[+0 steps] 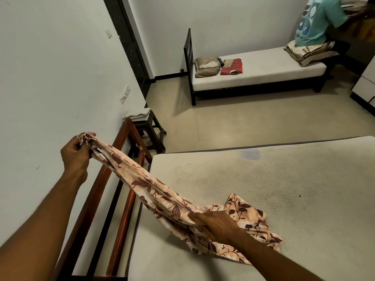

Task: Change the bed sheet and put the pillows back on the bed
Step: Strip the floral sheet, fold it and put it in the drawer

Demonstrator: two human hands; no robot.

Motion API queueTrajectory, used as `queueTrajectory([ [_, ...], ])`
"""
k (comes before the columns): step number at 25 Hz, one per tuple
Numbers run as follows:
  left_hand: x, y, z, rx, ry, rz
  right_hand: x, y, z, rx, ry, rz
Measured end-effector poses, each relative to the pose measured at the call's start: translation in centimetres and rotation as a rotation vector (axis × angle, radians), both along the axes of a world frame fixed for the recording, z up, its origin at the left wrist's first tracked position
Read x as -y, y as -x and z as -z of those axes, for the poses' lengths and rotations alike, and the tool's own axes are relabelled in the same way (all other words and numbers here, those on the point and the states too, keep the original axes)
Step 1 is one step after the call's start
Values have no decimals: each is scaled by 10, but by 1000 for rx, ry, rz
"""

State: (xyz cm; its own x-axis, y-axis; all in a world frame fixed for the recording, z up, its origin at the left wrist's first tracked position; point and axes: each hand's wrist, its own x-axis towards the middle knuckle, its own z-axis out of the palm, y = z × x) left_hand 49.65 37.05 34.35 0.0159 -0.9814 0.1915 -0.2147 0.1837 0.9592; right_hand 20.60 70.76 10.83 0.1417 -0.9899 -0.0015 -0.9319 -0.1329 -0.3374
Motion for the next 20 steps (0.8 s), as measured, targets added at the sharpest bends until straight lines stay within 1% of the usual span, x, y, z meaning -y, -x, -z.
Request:
queueTrajectory([
  [4, -1, 3, 1, 9, -8, 0, -2, -2, -4, 3, -30, 13],
  [10, -2, 7, 1, 29, -1, 7, 0, -2, -2, 0, -11, -20],
  [14, -3, 6, 2, 44, 0, 11, 1, -3, 1, -27, -5, -71],
  [17, -4, 5, 2, 50, -3, 10, 3, -5, -1, -81, 11, -86],
  [20, -4, 7, 1, 56, -2, 4, 5, -10, -7, -113, -14, -56],
])
